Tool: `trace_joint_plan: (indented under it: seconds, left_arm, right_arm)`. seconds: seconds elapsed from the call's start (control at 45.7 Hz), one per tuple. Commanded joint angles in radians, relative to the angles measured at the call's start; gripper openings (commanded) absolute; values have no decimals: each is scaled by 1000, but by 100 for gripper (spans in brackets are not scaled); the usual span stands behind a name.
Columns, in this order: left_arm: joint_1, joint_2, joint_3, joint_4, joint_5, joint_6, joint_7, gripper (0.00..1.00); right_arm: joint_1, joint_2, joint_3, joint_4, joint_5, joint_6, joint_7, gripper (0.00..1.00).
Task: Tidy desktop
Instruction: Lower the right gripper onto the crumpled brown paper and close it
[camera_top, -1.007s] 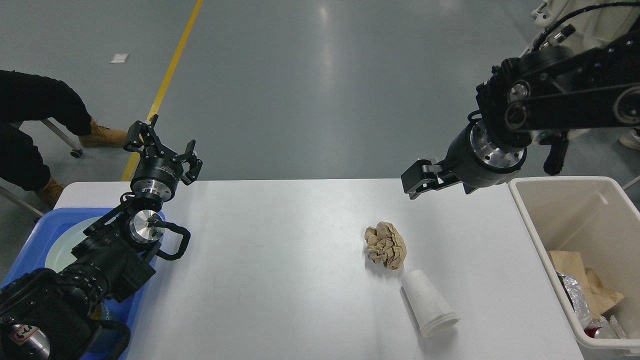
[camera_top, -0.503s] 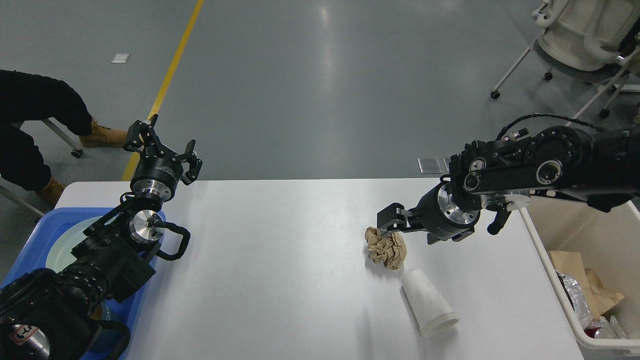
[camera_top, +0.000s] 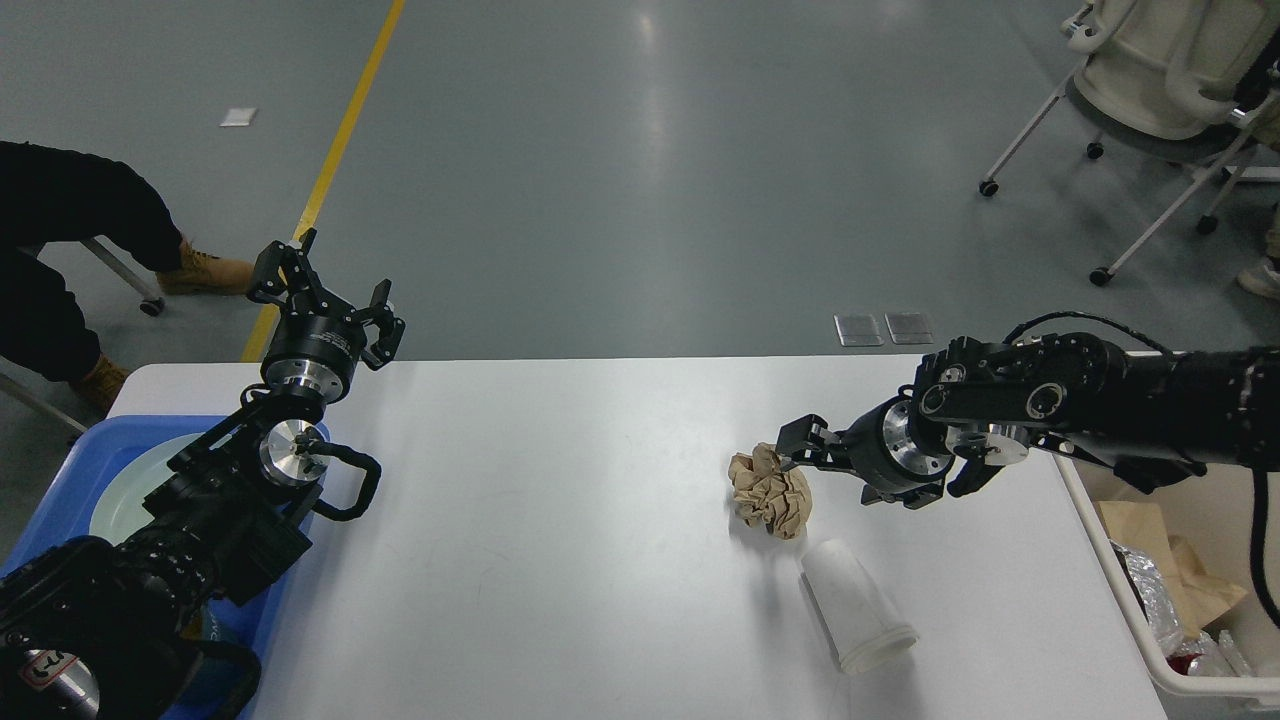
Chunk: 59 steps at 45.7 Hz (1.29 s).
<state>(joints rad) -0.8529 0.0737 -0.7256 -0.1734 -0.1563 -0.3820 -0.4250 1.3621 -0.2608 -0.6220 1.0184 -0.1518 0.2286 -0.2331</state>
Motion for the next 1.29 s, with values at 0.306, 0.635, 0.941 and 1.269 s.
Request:
trace_joint_plan:
  seconds: [0.306,0.635,0.941,1.269]
  left_arm:
    - [0,0,0,0,0,0,0,96]
    - [0,0,0,0,0,0,0,96]
    - [0,0,0,0,0,0,0,96]
    - [0,0,0,0,0,0,0,96]
  right_arm:
    - [-54,132,7,-87,-11,-23,6,100]
    - [-118,195,11,-234,-40,-23,6,100]
    - [-158,201,13,-276,-81,-34,6,100]
    - [-205,222,13,-279,-92,-57,6,41]
